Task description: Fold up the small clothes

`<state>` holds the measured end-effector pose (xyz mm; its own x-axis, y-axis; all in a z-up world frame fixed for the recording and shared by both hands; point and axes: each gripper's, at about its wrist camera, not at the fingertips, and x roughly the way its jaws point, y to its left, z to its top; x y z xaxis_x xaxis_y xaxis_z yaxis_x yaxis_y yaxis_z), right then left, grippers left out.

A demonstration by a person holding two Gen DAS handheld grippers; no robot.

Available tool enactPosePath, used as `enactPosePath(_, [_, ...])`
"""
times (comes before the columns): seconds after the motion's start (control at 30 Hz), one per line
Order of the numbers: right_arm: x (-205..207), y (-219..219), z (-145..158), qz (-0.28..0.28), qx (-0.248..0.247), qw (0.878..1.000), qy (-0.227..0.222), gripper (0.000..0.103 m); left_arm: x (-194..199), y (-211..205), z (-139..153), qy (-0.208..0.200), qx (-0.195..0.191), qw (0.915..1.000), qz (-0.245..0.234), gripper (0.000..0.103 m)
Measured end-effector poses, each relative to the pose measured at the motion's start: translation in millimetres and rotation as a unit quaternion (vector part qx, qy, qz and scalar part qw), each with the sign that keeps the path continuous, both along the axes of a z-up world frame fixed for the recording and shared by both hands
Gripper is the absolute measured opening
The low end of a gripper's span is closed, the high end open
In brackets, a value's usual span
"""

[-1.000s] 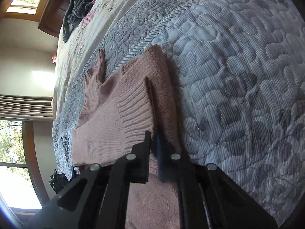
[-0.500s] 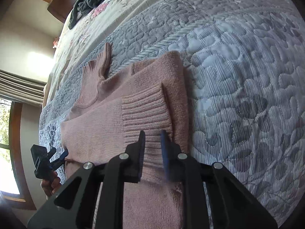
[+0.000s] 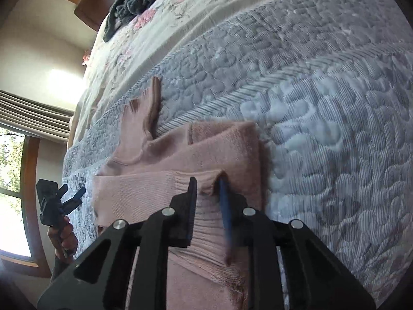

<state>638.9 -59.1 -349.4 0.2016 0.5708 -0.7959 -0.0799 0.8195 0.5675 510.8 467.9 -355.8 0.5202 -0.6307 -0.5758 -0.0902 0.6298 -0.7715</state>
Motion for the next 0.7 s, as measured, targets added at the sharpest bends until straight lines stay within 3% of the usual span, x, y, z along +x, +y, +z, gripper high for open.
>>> enactPosePath(0.13, [42,32,8,0.012,0.044,0.999,0.008,0.027,71,-12,10,-0.009,-0.013,0.9997,-0.019,0.077])
enactPosePath(0.33, [105,84,-18,0.008,0.062,0.998,0.026,0.032,156,-46,-13,0.011,0.006,0.9989,-0.046,0.076])
enactPosePath(0.5, [135,121,-39,0.018,0.051,0.998,0.019,0.046,192,-64,-56,0.052,0.043,0.9960,-0.058,0.075])
enactPosePath(0.63, [149,138,-54,0.019,0.035,0.999,0.005,0.050,202,-67,-71,0.047,0.049,0.9959,-0.060,0.075])
enactPosePath(0.67, [152,141,-56,0.018,0.036,0.999,0.001,0.050,203,-67,-70,0.042,0.050,0.9960,-0.060,0.073])
enactPosePath(0.7, [152,142,-57,0.018,0.039,0.999,-0.003,0.050,204,-67,-69,0.039,0.055,0.9959,-0.061,0.064])
